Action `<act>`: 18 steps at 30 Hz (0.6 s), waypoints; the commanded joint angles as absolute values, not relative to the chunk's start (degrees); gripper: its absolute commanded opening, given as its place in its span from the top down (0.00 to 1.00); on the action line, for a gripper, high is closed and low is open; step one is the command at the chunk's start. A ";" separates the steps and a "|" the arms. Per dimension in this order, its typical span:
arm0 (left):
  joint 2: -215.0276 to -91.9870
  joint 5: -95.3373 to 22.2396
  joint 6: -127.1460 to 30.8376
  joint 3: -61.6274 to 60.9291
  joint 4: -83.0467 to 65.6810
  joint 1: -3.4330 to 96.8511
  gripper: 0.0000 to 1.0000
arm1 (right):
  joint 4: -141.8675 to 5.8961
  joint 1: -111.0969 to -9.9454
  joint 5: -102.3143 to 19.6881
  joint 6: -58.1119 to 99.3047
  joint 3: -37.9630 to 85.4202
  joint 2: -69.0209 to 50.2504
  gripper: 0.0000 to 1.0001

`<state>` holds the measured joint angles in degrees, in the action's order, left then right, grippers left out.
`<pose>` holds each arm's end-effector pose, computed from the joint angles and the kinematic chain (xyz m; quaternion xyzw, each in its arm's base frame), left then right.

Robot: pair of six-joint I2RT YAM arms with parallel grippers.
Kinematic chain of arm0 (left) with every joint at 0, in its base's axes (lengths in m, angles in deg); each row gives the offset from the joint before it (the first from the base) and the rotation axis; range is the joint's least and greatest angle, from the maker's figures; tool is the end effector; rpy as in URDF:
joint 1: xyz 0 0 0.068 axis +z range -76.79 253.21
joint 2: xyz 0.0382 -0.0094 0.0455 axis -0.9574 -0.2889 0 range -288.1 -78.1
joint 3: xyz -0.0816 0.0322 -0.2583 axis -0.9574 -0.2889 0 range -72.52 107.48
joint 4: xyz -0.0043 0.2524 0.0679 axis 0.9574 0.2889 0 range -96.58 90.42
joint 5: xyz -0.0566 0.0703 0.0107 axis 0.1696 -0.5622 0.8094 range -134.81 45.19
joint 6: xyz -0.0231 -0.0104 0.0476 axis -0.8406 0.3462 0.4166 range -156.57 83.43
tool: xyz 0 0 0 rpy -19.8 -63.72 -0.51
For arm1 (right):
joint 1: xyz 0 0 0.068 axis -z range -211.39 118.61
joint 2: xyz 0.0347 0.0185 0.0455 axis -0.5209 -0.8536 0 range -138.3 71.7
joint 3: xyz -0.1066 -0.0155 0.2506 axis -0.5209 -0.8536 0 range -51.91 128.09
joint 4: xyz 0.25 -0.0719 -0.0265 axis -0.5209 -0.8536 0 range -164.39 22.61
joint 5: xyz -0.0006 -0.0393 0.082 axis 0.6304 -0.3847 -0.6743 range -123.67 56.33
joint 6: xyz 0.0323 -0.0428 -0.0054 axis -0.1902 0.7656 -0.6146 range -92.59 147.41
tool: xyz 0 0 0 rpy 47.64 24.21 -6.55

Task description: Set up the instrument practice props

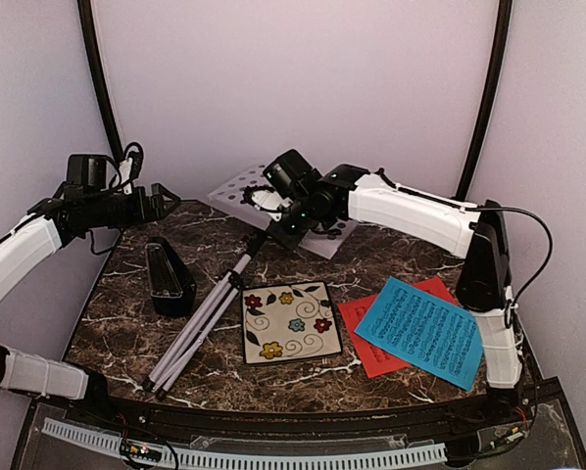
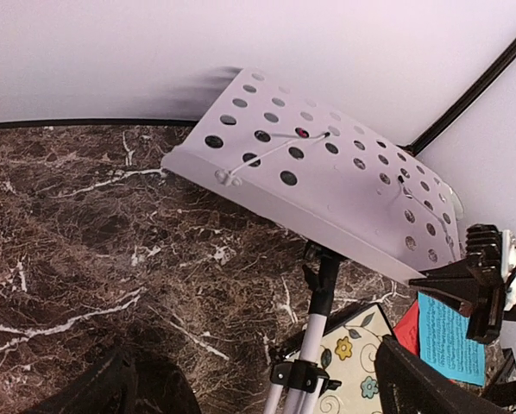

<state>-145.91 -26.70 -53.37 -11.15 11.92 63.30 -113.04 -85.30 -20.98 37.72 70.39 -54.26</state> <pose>0.2624 -0.0571 0.3446 0.0344 0.8362 -0.2517 0.4860 0.2974 0.3949 0.2890 -0.4627 0.8098 0.0321 0.3593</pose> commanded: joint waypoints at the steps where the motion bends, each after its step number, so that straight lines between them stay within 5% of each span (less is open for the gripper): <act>1: -143.19 -23.12 -53.01 -10.34 10.25 63.15 0.01 | -89.01 -86.81 -9.24 43.73 70.92 -43.14 1.00; 18: -135.09 -14.15 -50.81 -20.53 0.82 61.63 0.05 | -62.88 -93.83 5.87 65.38 64.86 -36.73 1.00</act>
